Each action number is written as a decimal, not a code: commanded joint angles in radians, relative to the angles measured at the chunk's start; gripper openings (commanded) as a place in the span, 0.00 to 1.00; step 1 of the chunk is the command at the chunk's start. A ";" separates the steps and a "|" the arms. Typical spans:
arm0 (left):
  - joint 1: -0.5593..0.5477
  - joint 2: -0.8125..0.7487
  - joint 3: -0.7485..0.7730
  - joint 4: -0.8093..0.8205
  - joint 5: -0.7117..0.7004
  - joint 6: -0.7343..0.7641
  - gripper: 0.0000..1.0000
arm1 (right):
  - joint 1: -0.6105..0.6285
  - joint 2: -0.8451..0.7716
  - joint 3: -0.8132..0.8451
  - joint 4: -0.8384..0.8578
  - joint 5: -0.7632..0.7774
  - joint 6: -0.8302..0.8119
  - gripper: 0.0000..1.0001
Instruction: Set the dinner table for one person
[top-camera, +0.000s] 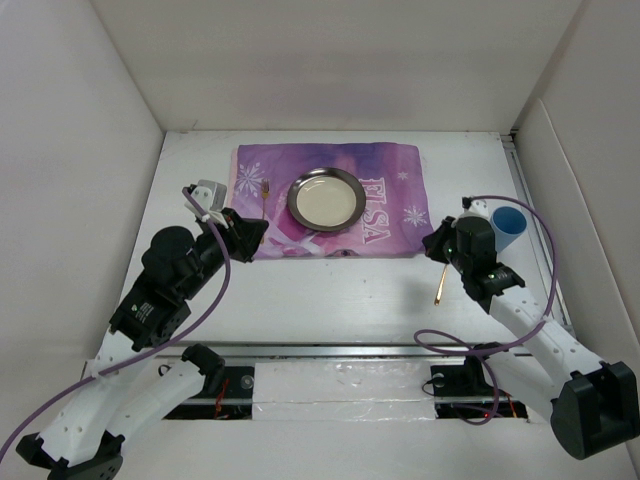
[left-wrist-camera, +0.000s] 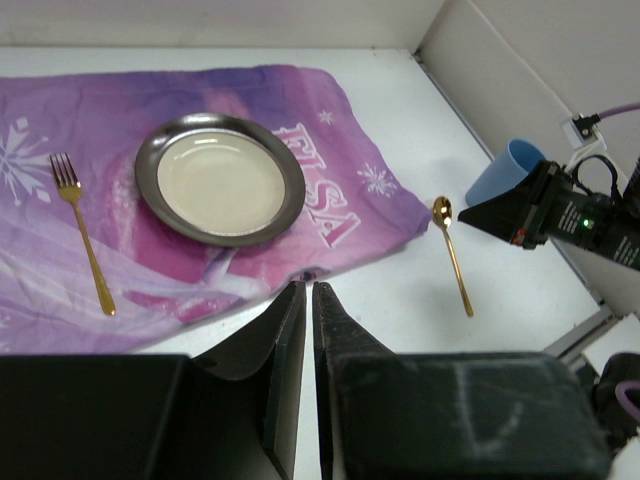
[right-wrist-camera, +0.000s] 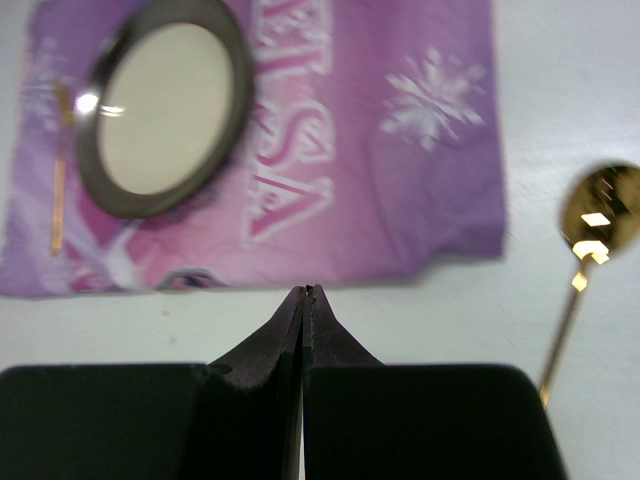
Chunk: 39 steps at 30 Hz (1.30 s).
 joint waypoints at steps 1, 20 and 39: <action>-0.003 -0.059 -0.060 -0.022 0.066 0.001 0.06 | -0.038 -0.052 -0.031 -0.172 0.098 0.035 0.00; 0.048 -0.360 -0.210 0.052 0.164 0.058 0.20 | -0.257 0.417 0.183 -0.347 0.080 0.036 0.38; 0.048 -0.373 -0.215 0.056 0.148 0.058 0.21 | -0.312 0.575 0.271 -0.402 0.011 -0.087 0.26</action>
